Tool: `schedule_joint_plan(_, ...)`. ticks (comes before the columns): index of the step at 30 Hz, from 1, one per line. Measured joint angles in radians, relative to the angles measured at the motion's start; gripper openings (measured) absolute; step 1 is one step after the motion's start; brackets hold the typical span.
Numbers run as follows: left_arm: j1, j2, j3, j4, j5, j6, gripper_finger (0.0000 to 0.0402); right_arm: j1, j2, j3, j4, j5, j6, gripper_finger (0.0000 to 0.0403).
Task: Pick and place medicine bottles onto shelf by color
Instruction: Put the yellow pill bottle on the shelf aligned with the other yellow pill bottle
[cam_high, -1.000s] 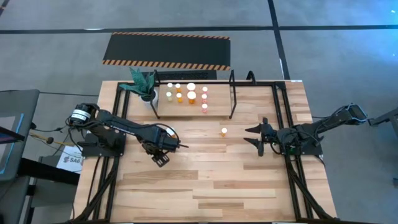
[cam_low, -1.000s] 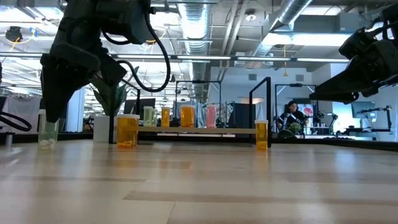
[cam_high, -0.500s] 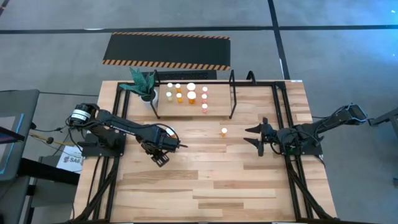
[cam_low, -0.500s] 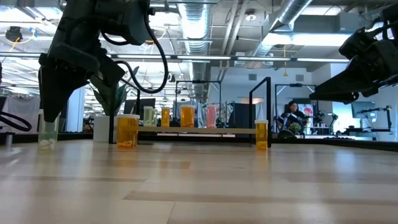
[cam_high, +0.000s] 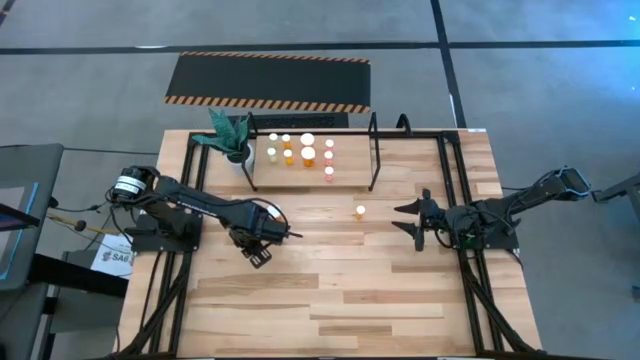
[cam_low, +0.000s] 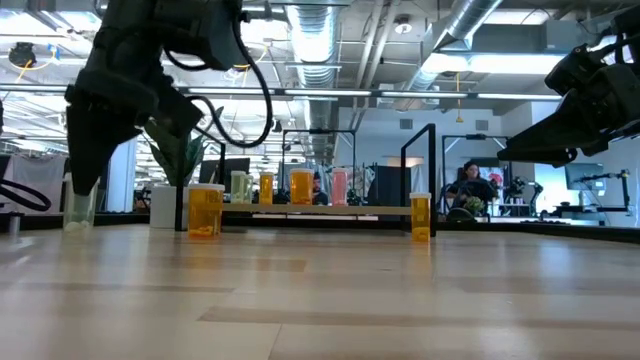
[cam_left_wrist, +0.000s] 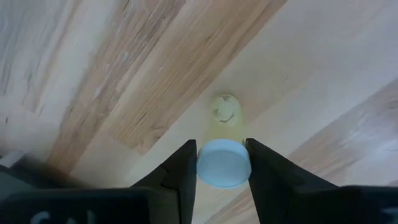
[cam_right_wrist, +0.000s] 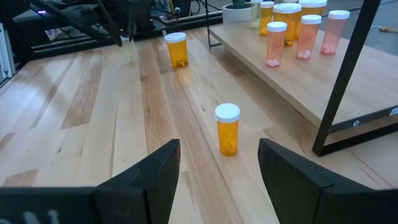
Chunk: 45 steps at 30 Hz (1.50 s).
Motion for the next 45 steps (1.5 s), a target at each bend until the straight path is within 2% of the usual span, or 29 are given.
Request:
schedule_joint_plan(5, 0.006, 0.000, 0.070, -0.077, -0.020, 0.050, 0.0119, 0.000, 0.000, 0.000, 0.000, 0.000, 0.000, 0.0240)
schedule_joint_plan(13, 0.123, 0.000, 0.220, -0.235, -0.166, 0.222, 0.0118, 0.000, 0.000, 0.000, 0.000, 0.000, 0.000, 0.0240)
schedule_joint_plan(21, 0.285, 0.000, 0.281, -0.179, -0.203, 0.501, 0.0117, 0.000, 0.000, 0.000, 0.000, 0.000, 0.000, 0.0240)
schedule_joint_plan(24, 0.315, 0.000, 0.296, -0.154, -0.211, 0.608, 0.0116, 0.000, 0.000, 0.000, 0.000, 0.000, 0.000, 0.0240)
schedule_joint_plan(32, 0.372, 0.013, 0.305, -0.101, -0.314, 0.874, 0.0116, 0.000, 0.000, 0.000, 0.000, 0.000, 0.000, 0.0240)
schedule_joint_plan(40, 0.455, 0.100, 0.350, -0.114, -0.319, 1.051, 0.0116, 0.000, 0.000, 0.000, -0.001, 0.000, 0.000, 0.0240)
schedule_joint_plan(45, 0.485, 0.168, 0.429, -0.159, -0.383, 1.130, 0.0116, 0.000, 0.000, 0.000, 0.000, 0.000, 0.000, 0.0240)
